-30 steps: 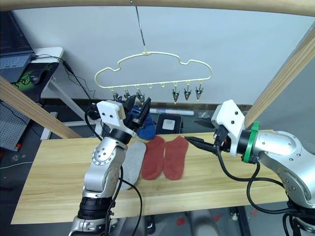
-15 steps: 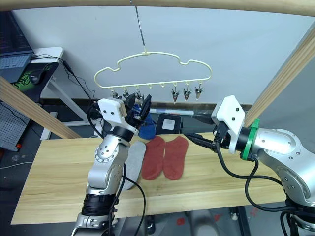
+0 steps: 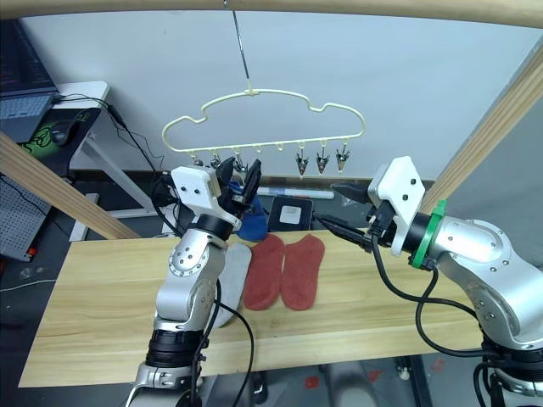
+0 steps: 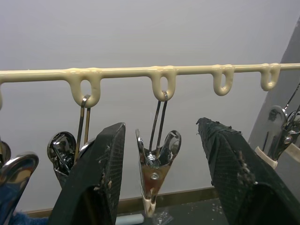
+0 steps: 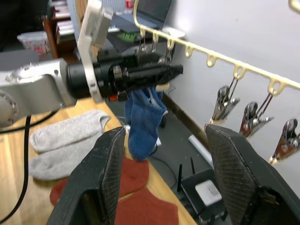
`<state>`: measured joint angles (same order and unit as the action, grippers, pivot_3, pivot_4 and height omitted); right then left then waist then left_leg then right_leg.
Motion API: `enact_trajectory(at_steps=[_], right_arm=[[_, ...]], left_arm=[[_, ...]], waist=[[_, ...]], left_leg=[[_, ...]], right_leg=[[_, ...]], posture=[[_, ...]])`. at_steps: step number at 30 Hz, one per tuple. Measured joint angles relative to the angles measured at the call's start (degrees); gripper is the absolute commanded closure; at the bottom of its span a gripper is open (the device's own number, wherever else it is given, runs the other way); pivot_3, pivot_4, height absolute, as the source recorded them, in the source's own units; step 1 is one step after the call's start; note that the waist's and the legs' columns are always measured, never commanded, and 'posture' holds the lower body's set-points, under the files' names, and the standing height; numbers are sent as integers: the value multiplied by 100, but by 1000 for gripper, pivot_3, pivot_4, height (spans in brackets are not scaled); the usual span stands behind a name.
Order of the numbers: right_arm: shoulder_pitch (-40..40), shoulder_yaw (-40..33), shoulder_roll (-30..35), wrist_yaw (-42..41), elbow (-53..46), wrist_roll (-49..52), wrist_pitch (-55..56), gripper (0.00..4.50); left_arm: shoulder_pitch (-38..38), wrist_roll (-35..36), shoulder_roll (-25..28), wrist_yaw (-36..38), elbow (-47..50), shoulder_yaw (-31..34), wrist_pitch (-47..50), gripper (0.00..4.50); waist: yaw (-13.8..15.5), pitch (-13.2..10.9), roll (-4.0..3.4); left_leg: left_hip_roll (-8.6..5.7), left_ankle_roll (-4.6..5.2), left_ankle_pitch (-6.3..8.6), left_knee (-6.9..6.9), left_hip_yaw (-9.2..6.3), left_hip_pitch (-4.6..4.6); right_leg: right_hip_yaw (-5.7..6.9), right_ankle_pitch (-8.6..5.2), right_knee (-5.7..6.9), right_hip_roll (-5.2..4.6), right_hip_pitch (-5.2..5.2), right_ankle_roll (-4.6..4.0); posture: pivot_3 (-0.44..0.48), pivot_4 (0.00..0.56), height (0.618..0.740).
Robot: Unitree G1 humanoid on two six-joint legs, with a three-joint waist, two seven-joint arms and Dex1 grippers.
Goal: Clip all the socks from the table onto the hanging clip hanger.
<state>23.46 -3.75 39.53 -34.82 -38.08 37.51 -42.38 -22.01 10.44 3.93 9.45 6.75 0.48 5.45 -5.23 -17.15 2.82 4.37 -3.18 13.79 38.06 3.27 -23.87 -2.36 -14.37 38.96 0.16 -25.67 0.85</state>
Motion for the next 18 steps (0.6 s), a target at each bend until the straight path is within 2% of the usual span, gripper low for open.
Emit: enact_trajectory(at_steps=[18], right_arm=[[-26, 181, -52, -194, 194, -114, 321, 1677]], left_arm=[[-5, -143, -36, -146, 1, -6, -41, 1856]], waist=[[3, 0, 0]], left_leg=[[1, 0, 0, -1, 0, 0]], right_leg=[[0, 0, -1, 0, 0, 0]], posture=[[-215, 288, 740]])
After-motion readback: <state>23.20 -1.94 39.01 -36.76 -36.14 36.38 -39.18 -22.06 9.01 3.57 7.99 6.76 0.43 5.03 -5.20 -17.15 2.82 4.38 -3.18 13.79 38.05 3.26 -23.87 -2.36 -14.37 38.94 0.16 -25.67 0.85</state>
